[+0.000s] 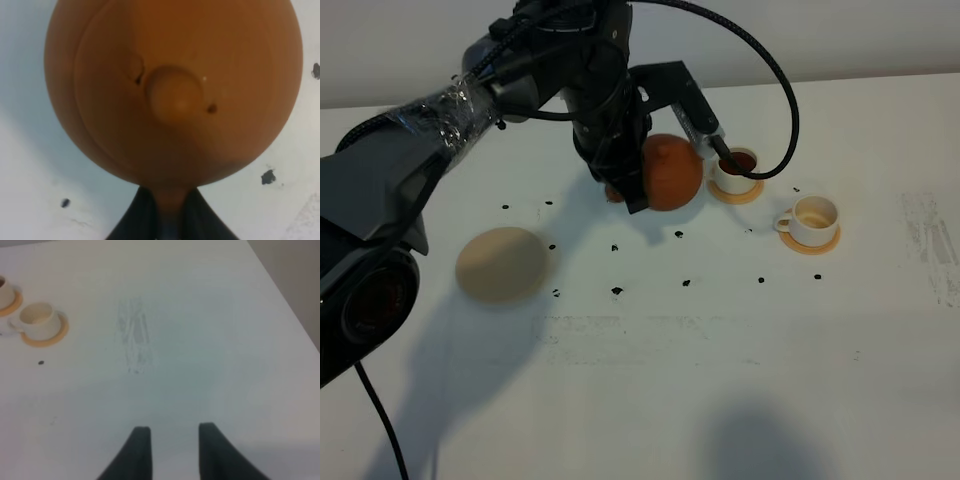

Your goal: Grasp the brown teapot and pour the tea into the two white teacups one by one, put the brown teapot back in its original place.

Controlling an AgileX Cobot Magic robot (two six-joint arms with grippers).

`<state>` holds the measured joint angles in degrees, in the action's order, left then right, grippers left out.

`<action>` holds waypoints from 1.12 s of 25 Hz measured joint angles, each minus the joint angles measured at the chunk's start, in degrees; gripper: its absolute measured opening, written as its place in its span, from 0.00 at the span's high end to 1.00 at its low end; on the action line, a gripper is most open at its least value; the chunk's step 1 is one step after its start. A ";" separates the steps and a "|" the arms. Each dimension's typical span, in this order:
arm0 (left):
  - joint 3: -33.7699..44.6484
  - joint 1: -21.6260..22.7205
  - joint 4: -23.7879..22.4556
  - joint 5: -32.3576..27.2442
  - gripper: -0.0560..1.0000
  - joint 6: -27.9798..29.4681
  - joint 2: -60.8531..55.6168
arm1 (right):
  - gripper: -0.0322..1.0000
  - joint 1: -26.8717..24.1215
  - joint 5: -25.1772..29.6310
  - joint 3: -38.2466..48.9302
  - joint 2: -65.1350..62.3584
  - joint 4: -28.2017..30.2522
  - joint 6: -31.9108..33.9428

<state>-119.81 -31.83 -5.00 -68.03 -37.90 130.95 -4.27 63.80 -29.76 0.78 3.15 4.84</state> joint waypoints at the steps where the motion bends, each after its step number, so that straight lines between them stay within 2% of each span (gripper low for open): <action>1: 0.40 0.00 0.00 0.00 0.86 0.75 0.00 | 0.75 0.00 0.00 0.00 0.00 0.00 0.00; 6: 0.87 0.00 0.21 0.00 0.86 3.80 0.05 | 0.75 0.00 0.00 0.00 0.00 0.00 0.00; 12: 2.09 -0.34 -0.02 0.05 0.86 4.32 -0.17 | 0.75 0.00 0.00 0.00 0.00 0.00 0.02; 17: 7.85 -0.93 -0.02 0.05 0.86 2.65 -2.24 | 0.75 0.00 0.00 0.00 0.00 0.00 0.02; 23: 13.74 -1.12 0.03 0.51 0.86 4.39 -5.96 | 0.75 0.00 0.00 0.00 0.00 0.00 -0.03; 28: 22.93 -1.12 -0.02 6.23 0.86 6.29 -12.23 | 0.75 0.00 0.00 0.00 0.00 0.00 -0.03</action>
<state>-96.88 -32.95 -5.02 -61.80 -31.61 118.72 -4.27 63.80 -29.76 0.78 3.15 4.81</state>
